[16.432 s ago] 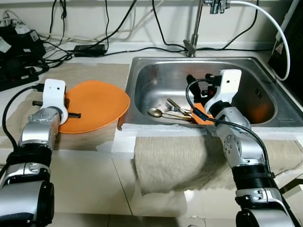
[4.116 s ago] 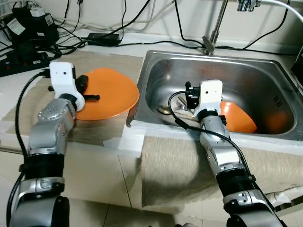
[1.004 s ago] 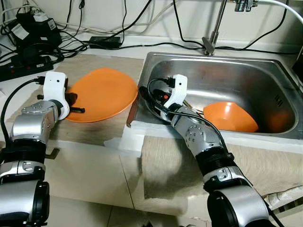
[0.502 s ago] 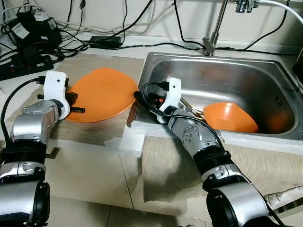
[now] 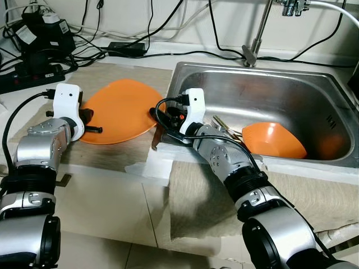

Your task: Kitchen organization

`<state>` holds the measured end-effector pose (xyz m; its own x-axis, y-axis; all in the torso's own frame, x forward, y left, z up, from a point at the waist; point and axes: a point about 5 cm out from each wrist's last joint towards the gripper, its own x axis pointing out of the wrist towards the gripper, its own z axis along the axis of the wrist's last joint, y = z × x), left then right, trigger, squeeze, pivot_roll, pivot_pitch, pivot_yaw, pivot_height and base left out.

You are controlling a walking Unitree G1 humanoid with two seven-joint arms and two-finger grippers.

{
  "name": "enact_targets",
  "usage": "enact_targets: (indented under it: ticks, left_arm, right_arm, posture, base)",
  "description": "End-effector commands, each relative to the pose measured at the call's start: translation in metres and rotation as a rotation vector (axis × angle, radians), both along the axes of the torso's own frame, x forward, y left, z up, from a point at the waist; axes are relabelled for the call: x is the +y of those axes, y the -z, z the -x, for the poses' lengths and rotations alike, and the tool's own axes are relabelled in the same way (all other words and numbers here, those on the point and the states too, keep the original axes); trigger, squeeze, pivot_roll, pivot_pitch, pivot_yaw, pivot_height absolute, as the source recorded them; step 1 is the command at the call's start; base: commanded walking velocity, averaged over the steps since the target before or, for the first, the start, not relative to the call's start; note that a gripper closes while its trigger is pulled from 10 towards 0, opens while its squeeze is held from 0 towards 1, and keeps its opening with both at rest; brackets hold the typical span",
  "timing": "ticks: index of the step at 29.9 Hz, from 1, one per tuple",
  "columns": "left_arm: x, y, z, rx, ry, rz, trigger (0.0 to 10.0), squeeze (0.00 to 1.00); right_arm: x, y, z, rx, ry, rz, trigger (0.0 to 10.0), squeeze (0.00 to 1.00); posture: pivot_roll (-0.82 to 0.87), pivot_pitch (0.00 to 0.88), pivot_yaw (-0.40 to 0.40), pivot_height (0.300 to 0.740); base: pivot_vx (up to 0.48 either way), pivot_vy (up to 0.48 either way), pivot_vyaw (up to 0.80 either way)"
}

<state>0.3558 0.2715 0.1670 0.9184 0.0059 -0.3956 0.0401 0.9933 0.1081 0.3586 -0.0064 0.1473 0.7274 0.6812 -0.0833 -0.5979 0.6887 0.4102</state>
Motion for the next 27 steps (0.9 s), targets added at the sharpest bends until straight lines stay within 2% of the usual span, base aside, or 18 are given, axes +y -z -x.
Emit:
enact_targets:
  ticks: [1, 20, 27]
  left_arm:
    - [0.0006, 0.0281, 0.0098, 0.122, -0.013, 0.029, 10.0, 0.00]
    - [-0.0017, 0.0258, 0.0092, 0.114, 0.003, 0.026, 10.0, 0.00]
    - [-0.0037, 0.0233, 0.0080, 0.097, 0.015, 0.025, 10.0, 0.00]
  right_arm:
    - [0.0614, -0.0276, 0.0177, -0.038, -0.139, -0.095, 0.0, 0.00]
    - [0.0597, -0.0266, 0.0172, -0.057, -0.122, -0.113, 0.0, 0.00]
    - [0.0538, -0.0299, 0.0131, -0.081, -0.079, -0.117, 0.0, 0.00]
  posture:
    - [0.10, 0.000, -0.021, 0.740]
    - [0.10, 0.000, -0.016, 0.740]
    - [0.09, 0.000, -0.015, 0.740]
  base:
    - [0.000, 0.000, 0.00]
    - [0.000, 0.000, 0.00]
    - [0.000, 0.000, 0.00]
